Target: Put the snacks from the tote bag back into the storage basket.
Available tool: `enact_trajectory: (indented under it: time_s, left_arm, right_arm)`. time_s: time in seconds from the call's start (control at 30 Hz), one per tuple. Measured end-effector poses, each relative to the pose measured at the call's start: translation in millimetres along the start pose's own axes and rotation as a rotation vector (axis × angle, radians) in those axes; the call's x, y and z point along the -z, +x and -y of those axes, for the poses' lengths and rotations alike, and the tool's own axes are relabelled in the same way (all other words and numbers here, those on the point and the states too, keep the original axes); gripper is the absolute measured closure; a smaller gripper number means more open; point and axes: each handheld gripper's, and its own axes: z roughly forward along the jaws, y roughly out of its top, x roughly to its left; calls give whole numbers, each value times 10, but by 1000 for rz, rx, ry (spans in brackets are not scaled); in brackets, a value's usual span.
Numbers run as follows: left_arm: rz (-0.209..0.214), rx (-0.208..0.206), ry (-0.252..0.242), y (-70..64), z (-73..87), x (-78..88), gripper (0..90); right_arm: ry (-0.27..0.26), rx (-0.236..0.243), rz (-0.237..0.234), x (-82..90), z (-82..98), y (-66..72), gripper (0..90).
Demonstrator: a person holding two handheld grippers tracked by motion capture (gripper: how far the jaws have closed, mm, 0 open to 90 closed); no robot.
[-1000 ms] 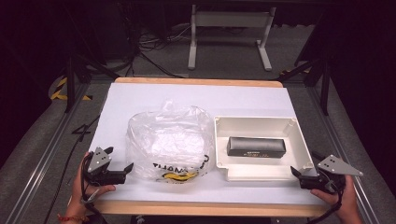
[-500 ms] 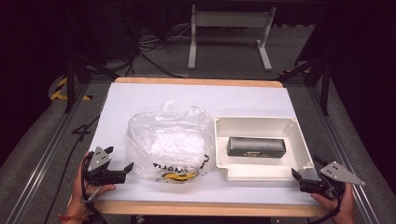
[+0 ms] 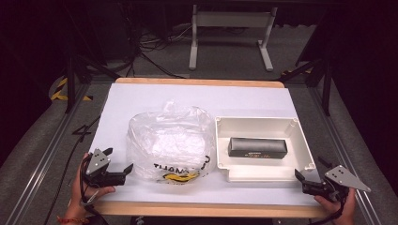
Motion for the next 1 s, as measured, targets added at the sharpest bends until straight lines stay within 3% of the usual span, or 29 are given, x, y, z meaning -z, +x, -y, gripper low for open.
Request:
enact_trajectory:
  time_s: [1.0]
  left_arm:
    - [-7, 13, 12, 14, -10, -28, 49]
  right_arm:
    - [-17, -34, -26, 15, 11, -44, 36]
